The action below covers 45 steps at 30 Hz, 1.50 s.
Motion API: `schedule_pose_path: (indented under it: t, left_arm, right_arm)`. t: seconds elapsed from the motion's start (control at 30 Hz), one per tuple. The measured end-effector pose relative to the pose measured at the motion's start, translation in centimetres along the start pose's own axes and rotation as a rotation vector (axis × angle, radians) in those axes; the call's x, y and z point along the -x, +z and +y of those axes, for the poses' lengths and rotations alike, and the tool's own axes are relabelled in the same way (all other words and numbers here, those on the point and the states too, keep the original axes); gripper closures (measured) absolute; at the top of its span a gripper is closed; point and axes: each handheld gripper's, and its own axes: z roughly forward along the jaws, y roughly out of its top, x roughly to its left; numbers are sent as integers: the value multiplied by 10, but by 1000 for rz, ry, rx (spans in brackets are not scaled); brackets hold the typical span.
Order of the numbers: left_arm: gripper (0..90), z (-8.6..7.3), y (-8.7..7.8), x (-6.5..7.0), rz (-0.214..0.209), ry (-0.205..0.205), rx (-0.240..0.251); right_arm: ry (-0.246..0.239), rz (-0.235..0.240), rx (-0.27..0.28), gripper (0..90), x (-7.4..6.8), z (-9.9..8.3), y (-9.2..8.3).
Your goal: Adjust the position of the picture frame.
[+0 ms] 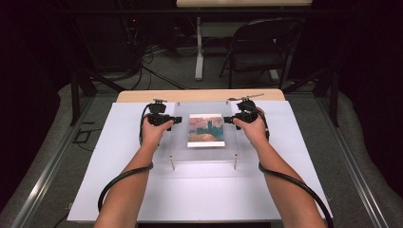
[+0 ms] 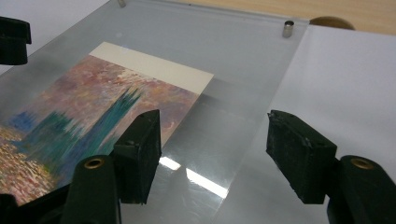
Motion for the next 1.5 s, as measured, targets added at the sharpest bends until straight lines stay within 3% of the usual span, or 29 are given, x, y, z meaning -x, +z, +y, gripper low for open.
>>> schedule_pose_path:
  t: [0.23, 0.6, 1.07, 1.2, 1.3, 1.5]
  left_arm:
    - [332, -3, 4, 1, -27, -22, -10]
    - [325, -4, 10, 3, -38, -34, -30]
    - [298, -6, 12, 1, -57, -68, -27]
    - [276, -6, 13, 0, -72, -98, -49]
    - [267, -5, 14, 3, -60, -89, -53]
    - [257, -7, 14, 1, -86, -120, -50]
  right_arm:
    - [50, 27, -15, 347, 1, -4, 7]
    - [67, 34, -29, 334, 1, -6, 11]
    - [128, 63, -53, 314, 6, -9, 13]
    - [135, 72, -54, 292, 7, -9, 15]
    - [147, 80, -54, 288, 8, -10, 15]
    - [155, 84, -66, 283, 8, -10, 15]
